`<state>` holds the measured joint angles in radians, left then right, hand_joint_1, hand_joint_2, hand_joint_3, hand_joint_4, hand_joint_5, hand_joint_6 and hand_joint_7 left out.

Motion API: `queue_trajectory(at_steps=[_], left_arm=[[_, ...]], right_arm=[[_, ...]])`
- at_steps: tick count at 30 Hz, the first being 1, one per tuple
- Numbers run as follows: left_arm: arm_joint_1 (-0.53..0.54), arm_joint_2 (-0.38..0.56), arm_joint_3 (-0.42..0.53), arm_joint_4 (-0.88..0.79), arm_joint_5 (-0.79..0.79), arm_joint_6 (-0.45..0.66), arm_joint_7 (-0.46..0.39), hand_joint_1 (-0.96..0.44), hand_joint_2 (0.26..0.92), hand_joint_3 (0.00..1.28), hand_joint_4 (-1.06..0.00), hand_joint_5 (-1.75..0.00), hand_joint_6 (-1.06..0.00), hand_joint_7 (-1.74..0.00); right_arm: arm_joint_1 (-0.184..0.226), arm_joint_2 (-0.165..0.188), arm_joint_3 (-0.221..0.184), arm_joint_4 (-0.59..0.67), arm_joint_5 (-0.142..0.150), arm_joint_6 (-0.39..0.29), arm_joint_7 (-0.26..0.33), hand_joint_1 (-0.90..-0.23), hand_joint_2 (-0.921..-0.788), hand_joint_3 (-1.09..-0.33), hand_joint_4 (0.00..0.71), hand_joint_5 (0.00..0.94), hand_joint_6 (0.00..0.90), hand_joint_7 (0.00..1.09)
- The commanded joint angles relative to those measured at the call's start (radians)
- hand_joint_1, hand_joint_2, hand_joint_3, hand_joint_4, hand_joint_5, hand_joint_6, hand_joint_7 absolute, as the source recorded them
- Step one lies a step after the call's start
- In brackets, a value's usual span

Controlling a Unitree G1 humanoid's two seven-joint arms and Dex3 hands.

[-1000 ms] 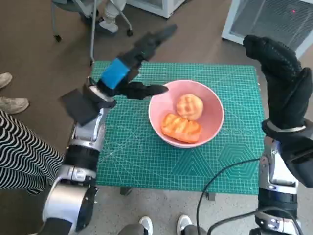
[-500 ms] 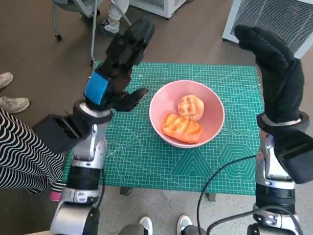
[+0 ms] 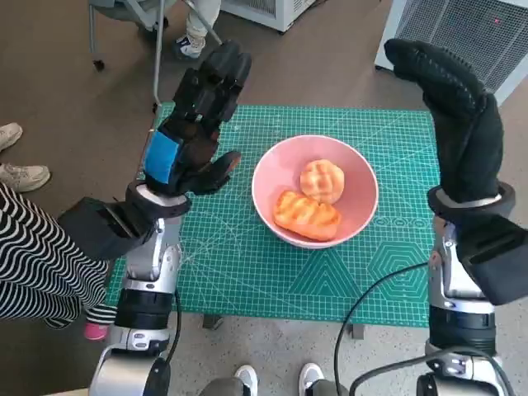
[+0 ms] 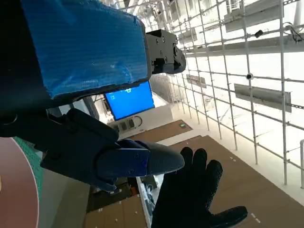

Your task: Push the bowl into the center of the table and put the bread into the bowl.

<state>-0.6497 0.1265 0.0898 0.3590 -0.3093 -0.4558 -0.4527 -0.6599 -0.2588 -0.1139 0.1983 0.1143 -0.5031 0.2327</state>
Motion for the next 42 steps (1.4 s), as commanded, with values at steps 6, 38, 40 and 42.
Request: queue_trajectory(at_steps=[6,38,40,42], left_arm=[[-0.015,0.006,-0.002,-0.019,0.016,0.002,-0.001,-0.77,0.921,0.43,-0.05,-0.01,0.00,-0.42],[-0.048,-0.025,0.002,0.015,0.007,-0.050,-0.037,-0.74,0.921,0.40,-0.05,0.00,0.00,-0.32],[-0.053,-0.026,0.003,0.022,0.007,-0.053,-0.039,-0.74,0.921,0.40,-0.05,0.00,0.00,-0.32],[-0.057,-0.025,0.004,0.028,0.005,-0.055,-0.043,-0.74,0.921,0.39,-0.05,0.00,0.00,-0.32]], right_arm=[[0.016,-0.013,0.001,-0.008,0.000,0.012,0.013,-0.721,-0.921,-0.740,0.154,0.000,-0.001,0.54],[0.067,-0.032,-0.016,-0.081,-0.002,0.049,0.001,-0.724,-0.921,-0.742,0.155,0.001,-0.001,0.54],[0.068,-0.032,-0.018,-0.083,0.002,0.052,0.003,-0.724,-0.921,-0.742,0.156,0.001,-0.001,0.54],[0.069,-0.031,-0.019,-0.084,0.006,0.054,0.004,-0.724,-0.921,-0.741,0.158,0.002,-0.001,0.54]])
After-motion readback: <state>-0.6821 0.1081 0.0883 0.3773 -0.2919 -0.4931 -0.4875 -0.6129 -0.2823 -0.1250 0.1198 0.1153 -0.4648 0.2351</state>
